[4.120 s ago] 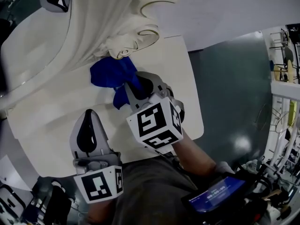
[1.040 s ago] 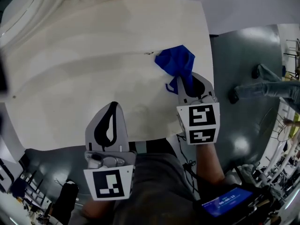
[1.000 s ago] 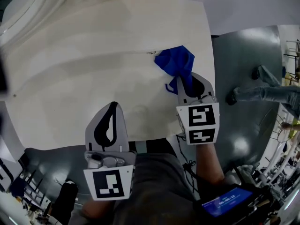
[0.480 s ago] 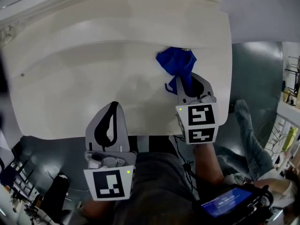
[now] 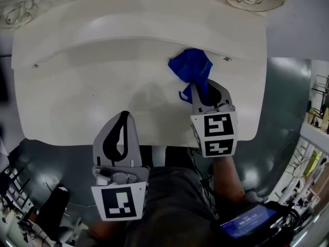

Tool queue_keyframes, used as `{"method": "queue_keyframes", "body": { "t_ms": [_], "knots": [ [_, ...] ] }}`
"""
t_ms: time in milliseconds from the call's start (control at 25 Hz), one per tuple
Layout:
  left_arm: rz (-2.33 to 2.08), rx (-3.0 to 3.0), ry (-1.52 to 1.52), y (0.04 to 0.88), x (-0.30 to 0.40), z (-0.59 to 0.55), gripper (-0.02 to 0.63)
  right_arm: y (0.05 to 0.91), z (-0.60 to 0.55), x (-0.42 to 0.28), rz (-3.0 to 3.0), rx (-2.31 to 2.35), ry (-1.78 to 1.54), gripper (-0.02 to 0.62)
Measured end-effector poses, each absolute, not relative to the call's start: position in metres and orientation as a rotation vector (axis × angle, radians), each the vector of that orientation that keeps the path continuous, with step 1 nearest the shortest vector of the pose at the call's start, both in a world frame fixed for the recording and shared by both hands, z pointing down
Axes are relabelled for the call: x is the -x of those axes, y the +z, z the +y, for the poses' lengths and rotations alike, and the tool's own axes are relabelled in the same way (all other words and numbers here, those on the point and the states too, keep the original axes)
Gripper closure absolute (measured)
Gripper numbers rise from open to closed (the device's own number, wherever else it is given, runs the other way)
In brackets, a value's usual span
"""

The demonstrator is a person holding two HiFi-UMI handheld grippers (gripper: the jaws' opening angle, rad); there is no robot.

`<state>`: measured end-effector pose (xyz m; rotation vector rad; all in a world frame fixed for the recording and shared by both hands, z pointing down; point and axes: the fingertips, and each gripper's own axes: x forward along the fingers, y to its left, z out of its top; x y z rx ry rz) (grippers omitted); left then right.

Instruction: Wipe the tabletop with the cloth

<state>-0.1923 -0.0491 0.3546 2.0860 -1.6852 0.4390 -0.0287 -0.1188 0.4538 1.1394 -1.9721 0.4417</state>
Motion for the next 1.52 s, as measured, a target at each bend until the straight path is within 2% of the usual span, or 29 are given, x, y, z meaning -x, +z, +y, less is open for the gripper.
{"method": "queue_keyframes", "body": {
  "t_ms": [800, 1520],
  "knots": [
    [-1.835, -1.941, 0.369, 0.351, 0.302, -0.012, 0.589, 0.451, -0.105, 0.158, -2.057, -0.96, 0.341, 0.534],
    [-1.867, -1.911, 0.345, 0.353, 0.344, 0.013, 0.589, 0.453, -0.073, 0.225, -2.112, -0.839, 0.286, 0.534]
  ]
}}
